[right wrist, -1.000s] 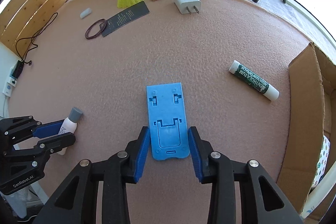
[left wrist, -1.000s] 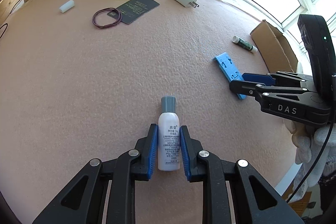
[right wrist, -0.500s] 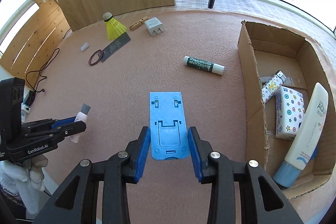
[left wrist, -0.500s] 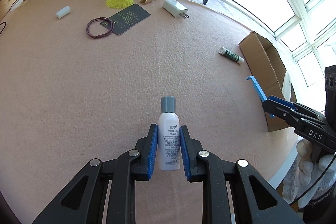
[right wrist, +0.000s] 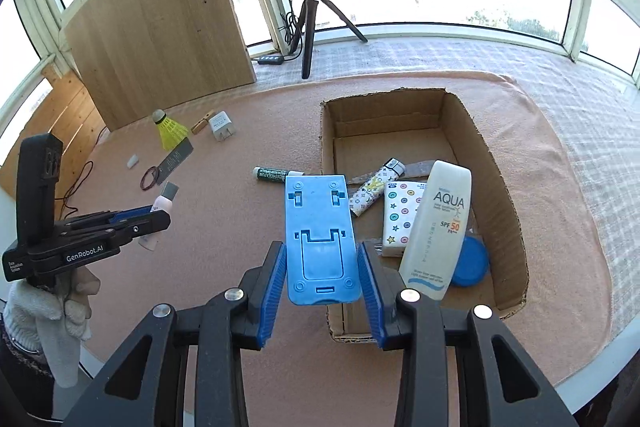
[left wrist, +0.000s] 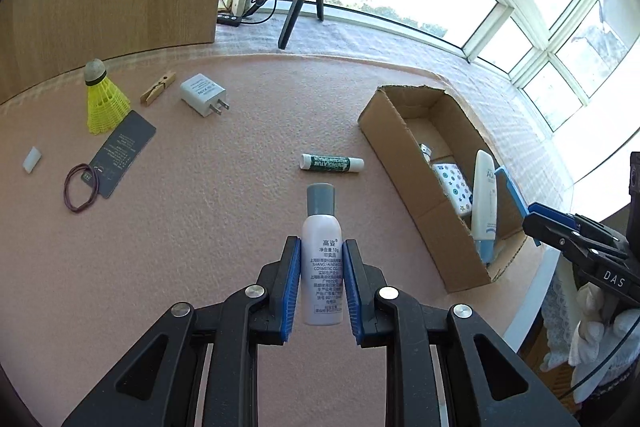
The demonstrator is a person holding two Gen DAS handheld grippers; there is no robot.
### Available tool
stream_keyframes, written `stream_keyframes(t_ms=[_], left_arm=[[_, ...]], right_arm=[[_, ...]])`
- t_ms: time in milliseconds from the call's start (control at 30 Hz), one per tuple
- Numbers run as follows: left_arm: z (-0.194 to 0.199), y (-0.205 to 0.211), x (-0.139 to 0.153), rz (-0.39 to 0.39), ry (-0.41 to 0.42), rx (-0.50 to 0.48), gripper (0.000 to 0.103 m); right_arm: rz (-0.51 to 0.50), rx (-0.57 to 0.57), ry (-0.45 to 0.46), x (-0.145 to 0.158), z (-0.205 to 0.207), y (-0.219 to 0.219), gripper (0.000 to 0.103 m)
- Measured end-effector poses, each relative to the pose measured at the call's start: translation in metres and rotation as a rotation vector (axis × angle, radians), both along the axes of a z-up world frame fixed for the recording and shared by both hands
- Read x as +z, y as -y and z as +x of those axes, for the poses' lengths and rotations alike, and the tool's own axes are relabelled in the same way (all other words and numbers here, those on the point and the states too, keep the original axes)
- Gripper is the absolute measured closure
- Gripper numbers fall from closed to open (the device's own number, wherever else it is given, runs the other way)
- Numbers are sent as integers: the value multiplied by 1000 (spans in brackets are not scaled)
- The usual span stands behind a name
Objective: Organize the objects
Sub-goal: 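Carry the bottle and phone stand into the box and open both tools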
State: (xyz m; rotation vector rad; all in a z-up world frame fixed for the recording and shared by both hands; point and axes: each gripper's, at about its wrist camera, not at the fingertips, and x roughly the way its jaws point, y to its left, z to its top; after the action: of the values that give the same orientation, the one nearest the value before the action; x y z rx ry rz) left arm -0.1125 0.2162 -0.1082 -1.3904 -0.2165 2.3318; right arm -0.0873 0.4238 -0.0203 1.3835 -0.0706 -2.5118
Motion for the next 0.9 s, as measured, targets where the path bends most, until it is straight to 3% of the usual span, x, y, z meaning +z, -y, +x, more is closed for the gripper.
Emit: stream_keyframes(t_ms=[333, 900], left_arm=[[-46, -84, 21, -3, -54, -118, 81], [-103, -177, 16, -38, -66, -198, 81]], right_arm=[[-2, -68, -30, 12, -1, -46, 70], [-12, -19, -12, 1, -13, -44, 70]])
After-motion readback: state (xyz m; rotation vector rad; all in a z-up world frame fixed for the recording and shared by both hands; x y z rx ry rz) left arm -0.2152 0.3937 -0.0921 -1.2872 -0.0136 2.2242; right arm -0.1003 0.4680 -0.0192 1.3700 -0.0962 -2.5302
